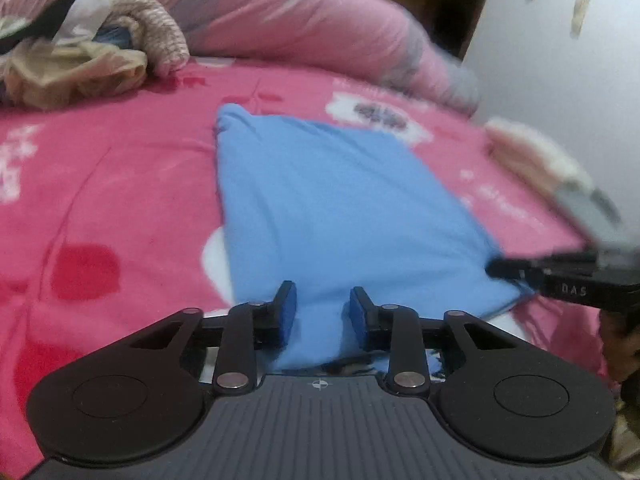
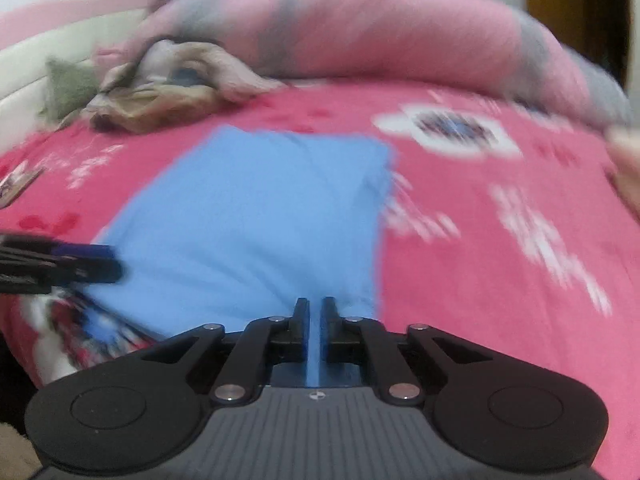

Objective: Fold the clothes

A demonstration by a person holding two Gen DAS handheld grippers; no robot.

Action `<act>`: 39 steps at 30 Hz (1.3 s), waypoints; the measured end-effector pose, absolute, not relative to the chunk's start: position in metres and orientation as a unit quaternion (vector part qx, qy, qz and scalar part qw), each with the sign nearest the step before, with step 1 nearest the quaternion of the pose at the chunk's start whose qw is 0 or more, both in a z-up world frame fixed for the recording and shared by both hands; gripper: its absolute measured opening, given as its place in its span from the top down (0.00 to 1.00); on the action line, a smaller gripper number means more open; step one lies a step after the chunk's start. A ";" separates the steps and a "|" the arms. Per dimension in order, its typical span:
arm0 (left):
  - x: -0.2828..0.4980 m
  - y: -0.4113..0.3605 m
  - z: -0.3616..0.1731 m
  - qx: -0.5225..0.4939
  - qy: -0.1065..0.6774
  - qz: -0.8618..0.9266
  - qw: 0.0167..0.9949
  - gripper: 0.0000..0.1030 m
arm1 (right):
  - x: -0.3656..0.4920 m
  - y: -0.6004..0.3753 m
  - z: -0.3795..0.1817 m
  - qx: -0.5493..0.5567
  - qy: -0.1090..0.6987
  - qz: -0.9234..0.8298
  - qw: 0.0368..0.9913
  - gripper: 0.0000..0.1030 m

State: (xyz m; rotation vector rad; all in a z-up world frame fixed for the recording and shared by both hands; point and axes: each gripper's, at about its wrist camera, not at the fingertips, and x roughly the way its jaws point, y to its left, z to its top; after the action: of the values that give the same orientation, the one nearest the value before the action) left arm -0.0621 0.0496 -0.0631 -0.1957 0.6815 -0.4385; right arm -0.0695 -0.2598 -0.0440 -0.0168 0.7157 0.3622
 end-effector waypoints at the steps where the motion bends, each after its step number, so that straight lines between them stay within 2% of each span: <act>1: -0.064 0.057 -0.062 -0.110 0.332 -0.215 0.912 0.71 | -0.070 -0.272 -0.045 0.010 0.356 0.171 0.919 1.00; 4: -0.065 0.068 -0.052 -0.129 0.329 -0.216 0.910 0.70 | -0.067 -0.285 -0.031 -0.024 0.359 0.121 0.925 1.00; 9: -0.047 0.048 -0.022 -0.107 0.297 -0.237 0.919 0.69 | -0.032 -0.271 0.001 0.004 0.313 0.187 0.931 1.00; 12: -0.020 0.029 -0.019 -0.087 0.296 -0.238 0.921 0.69 | 0.007 -0.242 -0.009 -0.003 0.313 0.229 0.922 1.00; 17: 0.004 0.034 -0.067 -0.071 0.345 -0.212 0.912 0.71 | 0.043 -0.252 -0.048 -0.017 0.353 0.201 0.914 1.00; 19: -0.006 0.049 -0.065 -0.085 0.337 -0.224 0.911 0.71 | 0.048 -0.277 -0.050 0.021 0.371 0.182 0.910 1.00; 22: -0.010 0.054 -0.047 -0.064 0.326 -0.215 0.918 0.68 | 0.050 -0.292 -0.036 0.010 0.371 0.153 0.916 1.00; 27: 0.019 0.044 -0.018 -0.070 0.289 -0.227 0.927 0.68 | 0.079 -0.257 -0.020 0.027 0.337 0.228 0.913 1.00; 30: 0.048 0.029 -0.031 -0.056 0.298 -0.210 0.929 0.68 | 0.110 -0.231 -0.038 0.013 0.346 0.247 0.905 1.00; 33: 0.065 0.028 -0.064 -0.041 0.352 -0.181 0.917 0.69 | 0.132 -0.239 -0.058 -0.012 0.349 0.201 0.915 1.00; 37: 0.051 0.046 -0.067 -0.077 0.334 -0.196 0.919 0.68 | 0.139 -0.270 -0.048 0.021 0.344 0.134 0.929 1.00; 39: 0.049 0.049 -0.069 -0.089 0.331 -0.198 0.918 0.68 | 0.137 -0.268 -0.039 0.051 0.335 0.169 0.925 1.00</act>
State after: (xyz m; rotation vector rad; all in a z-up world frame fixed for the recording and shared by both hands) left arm 0.0487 0.0486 -0.0692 -0.1839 0.6814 -0.4080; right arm 0.1375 -0.2682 -0.0392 0.1056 0.6880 0.3473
